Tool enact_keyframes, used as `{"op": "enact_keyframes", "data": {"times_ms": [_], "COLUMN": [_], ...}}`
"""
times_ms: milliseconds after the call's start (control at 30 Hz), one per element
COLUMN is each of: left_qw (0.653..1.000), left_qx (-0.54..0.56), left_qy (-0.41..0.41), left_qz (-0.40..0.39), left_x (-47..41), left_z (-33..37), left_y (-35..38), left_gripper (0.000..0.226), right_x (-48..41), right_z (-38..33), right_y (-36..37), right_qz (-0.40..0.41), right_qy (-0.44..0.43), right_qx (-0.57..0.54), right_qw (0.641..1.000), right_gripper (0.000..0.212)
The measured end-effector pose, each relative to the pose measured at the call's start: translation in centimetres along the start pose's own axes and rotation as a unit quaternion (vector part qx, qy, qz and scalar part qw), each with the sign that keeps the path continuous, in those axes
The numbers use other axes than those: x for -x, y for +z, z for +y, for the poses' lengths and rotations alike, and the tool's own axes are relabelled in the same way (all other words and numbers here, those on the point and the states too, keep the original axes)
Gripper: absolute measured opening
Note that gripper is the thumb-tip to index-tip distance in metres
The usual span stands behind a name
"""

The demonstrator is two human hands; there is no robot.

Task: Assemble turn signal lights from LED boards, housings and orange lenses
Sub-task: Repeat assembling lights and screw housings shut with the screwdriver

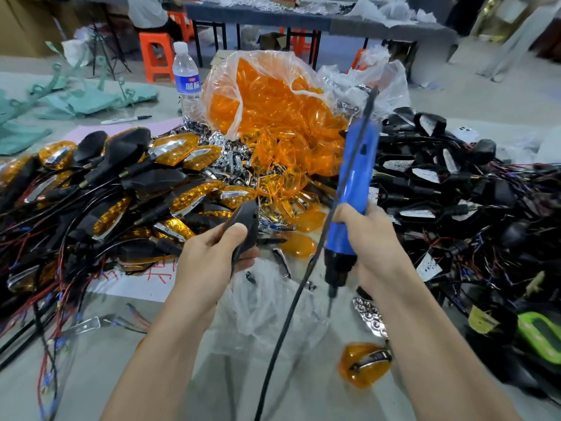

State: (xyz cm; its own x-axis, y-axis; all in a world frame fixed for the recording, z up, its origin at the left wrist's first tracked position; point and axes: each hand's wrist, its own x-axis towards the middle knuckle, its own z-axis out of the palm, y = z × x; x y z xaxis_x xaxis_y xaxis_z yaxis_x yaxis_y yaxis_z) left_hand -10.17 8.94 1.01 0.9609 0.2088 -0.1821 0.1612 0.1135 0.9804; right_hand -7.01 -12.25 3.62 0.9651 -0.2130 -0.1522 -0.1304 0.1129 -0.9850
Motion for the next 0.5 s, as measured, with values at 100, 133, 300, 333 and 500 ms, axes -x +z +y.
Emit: {"op": "enact_keyframes", "data": {"times_ms": [100,133,300,333,500], "left_qw": [1.0,1.0,0.998,0.997,0.994], "left_qx": [-0.022,-0.029,-0.059,-0.065,-0.091], "left_qy": [0.005,0.007,0.021,0.024,0.033], "left_qz": [-0.001,0.001,0.019,0.022,0.04], "left_x": [0.3,0.5,1.0,1.1,1.2], "left_z": [-0.3,-0.4,-0.5,-0.4,-0.4], "left_y": [0.2,0.2,-0.1,-0.1,-0.1], "left_gripper": [0.017,0.016,0.02,0.024,0.02], "right_x": [0.5,0.6,0.4,0.4,0.4], "right_z": [-0.7,-0.8,-0.7,-0.5,0.1], "right_y": [0.3,0.4,0.9,0.9,0.3], "right_qz": [-0.05,-0.073,-0.046,-0.036,-0.04], "right_qy": [-0.031,-0.025,0.045,0.06,0.075], "right_qx": [-0.155,-0.224,-0.393,-0.404,-0.477], "right_qw": [0.986,0.972,0.917,0.912,0.875], "right_gripper": [0.034,0.039,0.023,0.022,0.025]}}
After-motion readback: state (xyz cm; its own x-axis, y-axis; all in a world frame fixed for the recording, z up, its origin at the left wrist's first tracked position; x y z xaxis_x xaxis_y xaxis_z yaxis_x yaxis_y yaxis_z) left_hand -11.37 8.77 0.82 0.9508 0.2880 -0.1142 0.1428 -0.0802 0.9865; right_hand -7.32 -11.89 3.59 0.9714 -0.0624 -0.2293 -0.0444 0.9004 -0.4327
